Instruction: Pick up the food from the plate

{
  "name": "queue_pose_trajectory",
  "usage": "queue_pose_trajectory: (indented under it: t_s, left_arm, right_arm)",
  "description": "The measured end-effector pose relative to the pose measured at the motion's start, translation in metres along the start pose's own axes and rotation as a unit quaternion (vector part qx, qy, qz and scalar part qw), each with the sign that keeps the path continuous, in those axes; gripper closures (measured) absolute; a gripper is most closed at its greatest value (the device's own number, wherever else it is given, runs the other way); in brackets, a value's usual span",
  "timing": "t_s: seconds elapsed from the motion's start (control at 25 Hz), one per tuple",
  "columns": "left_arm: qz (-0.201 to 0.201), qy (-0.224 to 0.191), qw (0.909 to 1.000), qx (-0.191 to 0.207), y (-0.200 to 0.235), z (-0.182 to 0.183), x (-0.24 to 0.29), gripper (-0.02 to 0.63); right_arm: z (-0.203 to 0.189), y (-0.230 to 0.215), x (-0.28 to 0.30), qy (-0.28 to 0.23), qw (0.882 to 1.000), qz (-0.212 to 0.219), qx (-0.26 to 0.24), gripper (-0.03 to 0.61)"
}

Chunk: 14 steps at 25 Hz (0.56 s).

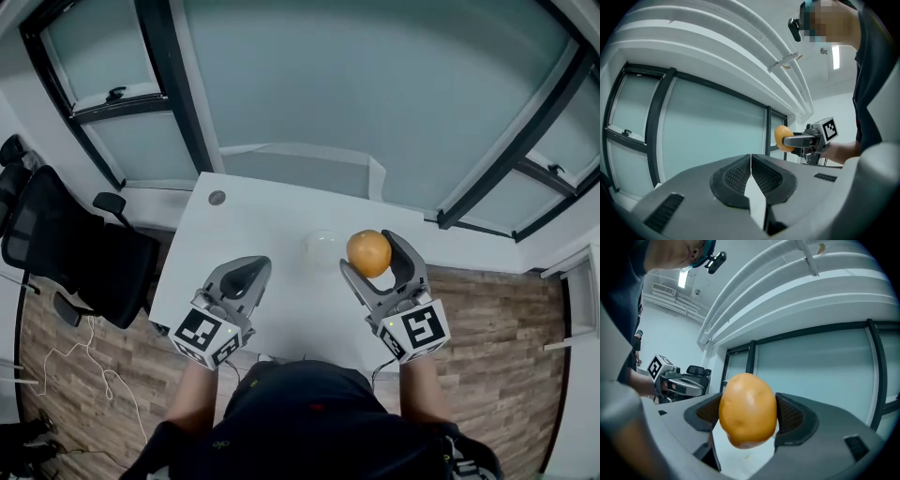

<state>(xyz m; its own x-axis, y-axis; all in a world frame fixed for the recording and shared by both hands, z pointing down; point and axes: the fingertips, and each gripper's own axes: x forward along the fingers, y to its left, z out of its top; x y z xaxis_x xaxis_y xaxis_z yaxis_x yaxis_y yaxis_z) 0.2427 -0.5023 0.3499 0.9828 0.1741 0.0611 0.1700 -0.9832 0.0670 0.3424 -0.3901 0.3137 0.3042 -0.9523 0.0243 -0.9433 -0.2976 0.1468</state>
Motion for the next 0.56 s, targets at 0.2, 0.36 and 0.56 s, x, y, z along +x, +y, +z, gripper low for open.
queue_pose_trajectory:
  t_s: [0.2,0.36,0.56]
  left_arm:
    - [0.001,-0.005,1.0000,-0.004,-0.004,0.005,-0.009,0.591]
    - [0.011,0.000,0.9999,-0.005,0.001,0.004,-0.013,0.591]
    - [0.016,-0.001,0.9999,-0.002,0.012,0.000,-0.014,0.591]
  right_arm:
    - [-0.006,0.005,0.000,0.009,1.000,0.002,0.012,0.207]
    - [-0.007,0.007,0.004,0.008,1.000,0.006,0.015,0.207]
    - [-0.011,0.004,0.010,0.011,1.000,0.003,0.020,0.207]
